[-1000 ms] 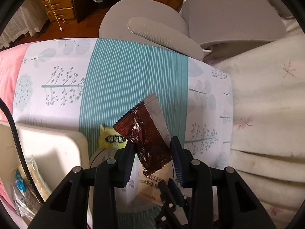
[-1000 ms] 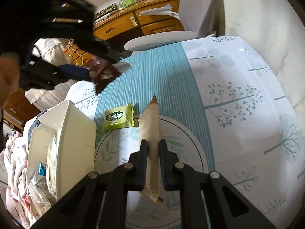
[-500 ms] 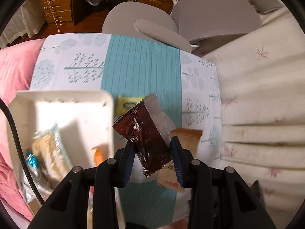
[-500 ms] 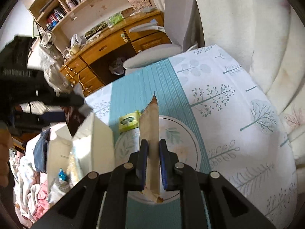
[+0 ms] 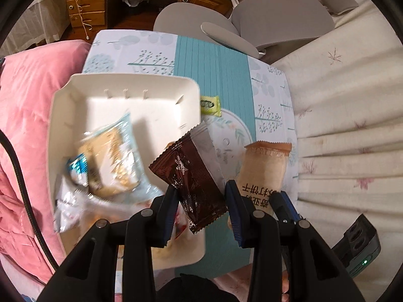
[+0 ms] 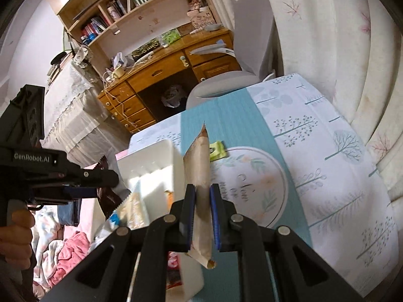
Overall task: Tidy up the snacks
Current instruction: 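Carry the sachet and cracker pack into the white tray and open both tools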
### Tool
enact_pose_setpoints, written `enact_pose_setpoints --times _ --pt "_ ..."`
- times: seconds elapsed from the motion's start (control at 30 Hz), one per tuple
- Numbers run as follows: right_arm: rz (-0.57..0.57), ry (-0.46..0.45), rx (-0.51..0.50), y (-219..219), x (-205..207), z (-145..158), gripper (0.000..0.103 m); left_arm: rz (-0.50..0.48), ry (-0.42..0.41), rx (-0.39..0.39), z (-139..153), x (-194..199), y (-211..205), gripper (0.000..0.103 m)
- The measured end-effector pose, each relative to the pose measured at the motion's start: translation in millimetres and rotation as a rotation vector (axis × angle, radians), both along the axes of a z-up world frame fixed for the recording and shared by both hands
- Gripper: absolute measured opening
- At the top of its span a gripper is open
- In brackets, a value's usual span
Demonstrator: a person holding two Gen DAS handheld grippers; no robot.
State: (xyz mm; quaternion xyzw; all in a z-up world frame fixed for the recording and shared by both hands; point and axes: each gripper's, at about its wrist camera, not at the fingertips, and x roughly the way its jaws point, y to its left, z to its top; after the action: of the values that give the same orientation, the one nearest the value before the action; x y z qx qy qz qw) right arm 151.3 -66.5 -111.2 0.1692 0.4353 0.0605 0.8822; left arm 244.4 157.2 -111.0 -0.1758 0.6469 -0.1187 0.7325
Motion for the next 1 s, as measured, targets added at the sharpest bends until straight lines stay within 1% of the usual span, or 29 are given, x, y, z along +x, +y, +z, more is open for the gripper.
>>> enact_pose_setpoints --times 0.17,0.37,0.47,0.57,0.7,0.77,0.9,0.97,1.0 --pt "0.028 -0.001 -0.003 30.6 -17.5 1.2 0.012 -0.016 -0.014 0.013 2.0 -22.8 23.9 0.036" --pt "0.058 0.005 -0.016 65.2 -33.9 -2.5 0.012 -0.042 -0.026 0.031 -2.8 -44.0 51.0 0.036" --pt "0.07 0.001 -0.018 80.0 -41.2 -3.3 0.006 -0.076 -0.047 0.042 -4.3 -53.0 59.3 0.036" --pt "0.082 -0.008 -0.025 90.6 -47.1 -2.9 0.006 -0.103 -0.073 0.049 -4.4 -61.9 64.9 0.036" --pt "0.087 -0.004 -0.019 97.3 -51.7 -4.4 0.007 -0.109 -0.087 0.052 -5.9 -66.9 67.5 0.038" --pt "0.083 0.003 -0.016 96.6 -52.9 -4.8 0.007 -0.109 -0.098 0.055 -5.5 -68.8 68.5 0.047" --pt "0.076 -0.003 -0.016 92.1 -52.3 -1.7 0.007 -0.12 -0.113 0.04 -3.6 -72.9 67.1 0.054" --pt "0.076 0.0 -0.016 90.3 -50.7 -1.3 0.007 -0.119 -0.115 0.047 -3.6 -74.2 65.6 0.062" --pt "0.08 0.001 -0.017 88.7 -49.3 -0.6 0.007 -0.116 -0.116 0.046 -3.9 -74.7 64.5 0.063"
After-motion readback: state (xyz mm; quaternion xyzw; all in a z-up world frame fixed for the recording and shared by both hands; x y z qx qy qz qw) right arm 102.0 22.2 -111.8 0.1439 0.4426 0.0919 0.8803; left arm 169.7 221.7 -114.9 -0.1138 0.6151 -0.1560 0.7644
